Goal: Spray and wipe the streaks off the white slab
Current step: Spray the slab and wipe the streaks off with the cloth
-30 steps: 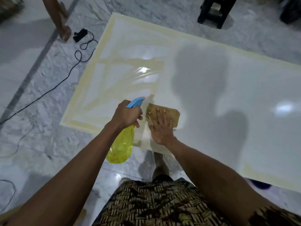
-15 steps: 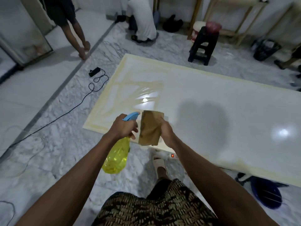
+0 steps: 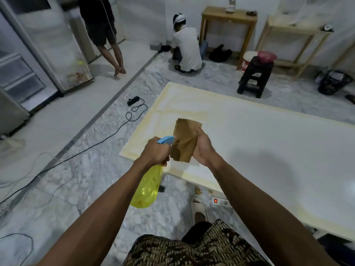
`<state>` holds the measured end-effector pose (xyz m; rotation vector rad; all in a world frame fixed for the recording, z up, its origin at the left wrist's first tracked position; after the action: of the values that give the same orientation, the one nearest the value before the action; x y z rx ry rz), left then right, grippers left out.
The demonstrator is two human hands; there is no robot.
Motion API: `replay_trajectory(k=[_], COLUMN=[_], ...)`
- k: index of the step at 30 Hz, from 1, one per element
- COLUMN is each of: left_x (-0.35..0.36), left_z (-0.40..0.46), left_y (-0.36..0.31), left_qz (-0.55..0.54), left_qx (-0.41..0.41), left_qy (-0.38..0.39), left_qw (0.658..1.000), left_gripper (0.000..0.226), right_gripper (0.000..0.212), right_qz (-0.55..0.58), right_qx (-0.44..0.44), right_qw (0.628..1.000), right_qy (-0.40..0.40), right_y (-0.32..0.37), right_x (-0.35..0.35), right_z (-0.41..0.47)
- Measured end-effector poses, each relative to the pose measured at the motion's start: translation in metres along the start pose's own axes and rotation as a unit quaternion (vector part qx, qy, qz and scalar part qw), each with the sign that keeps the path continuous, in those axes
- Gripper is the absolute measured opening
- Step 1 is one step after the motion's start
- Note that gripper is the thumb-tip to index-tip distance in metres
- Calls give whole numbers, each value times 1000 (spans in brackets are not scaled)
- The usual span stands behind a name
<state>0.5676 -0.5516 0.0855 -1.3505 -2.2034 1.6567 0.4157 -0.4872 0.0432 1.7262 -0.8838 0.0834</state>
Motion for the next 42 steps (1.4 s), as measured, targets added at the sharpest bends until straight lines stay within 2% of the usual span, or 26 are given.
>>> replay_trajectory(k=[8, 13, 18, 22, 23, 27, 29, 31, 33, 35, 38, 40, 41, 42], left_x=[-5, -19, -8, 2, 6, 32, 45, 55, 64, 73, 85, 92, 92, 90], left_z=[6, 25, 68, 125, 139, 209, 248, 281, 316, 352, 387, 407, 411, 417], left_y=[-8, -9, -24, -41, -47, -82, -100, -116, -128, -134, -132, -124, -121, -116], left_qz=[-10, -10, -6, -12, -13, -7, 3, 5, -8, -20, -27, -30, -34, -39], left_qx=[-2, -23, -36, -21, -18, -27, -24, -27, -28, -20, 1, -2, -5, -10], left_qy=[-2, -58, -22, -17, -7, 33, 48, 59, 62, 67, 81, 90, 89, 86], left_qw=[1000, 998, 999, 1000, 1000, 999, 999, 998, 998, 997, 996, 995, 995, 995], left_gripper=[46, 18, 31, 68, 69, 47, 44, 51, 60, 59, 48, 49, 48, 48], right_gripper=[58, 56, 60, 62, 60, 53, 53, 53, 49, 49, 60, 68, 69, 71], right_qz=[4, 24, 54, 26, 5, -117, -206, -319, -400, -471, -591, -680, -719, -741], right_qx=[11, 20, 35, 63, 72, 95, 72, 12, -47, -68, -12, 73, 80, 71], right_qw=[1000, 999, 998, 997, 996, 975, 951, 915, 884, 850, 785, 712, 672, 647], right_qy=[21, 13, 4, -39, -61, -164, -217, -244, -237, -226, -183, -158, -156, -166], right_y=[7, 15, 17, 14, 15, 40, 76, 128, 175, 205, 202, 163, 146, 133], right_x=[20, 20, 6, -39, -56, -143, -185, -211, -229, -247, -273, -297, -302, -302], right_z=[19, 44, 83, 128, 140, 208, 244, 279, 321, 374, 443, 471, 476, 479])
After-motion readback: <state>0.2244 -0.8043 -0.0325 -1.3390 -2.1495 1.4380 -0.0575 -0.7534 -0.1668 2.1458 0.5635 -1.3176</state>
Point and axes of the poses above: each hand's wrist, its own z-axis towards the middle knuckle, its own x-axis out of the palm, y = z × x, the point moved 10 cm from there along z, towards the middle knuckle, and after that the axes turned 1 degree about z, right-handed, at the moved point
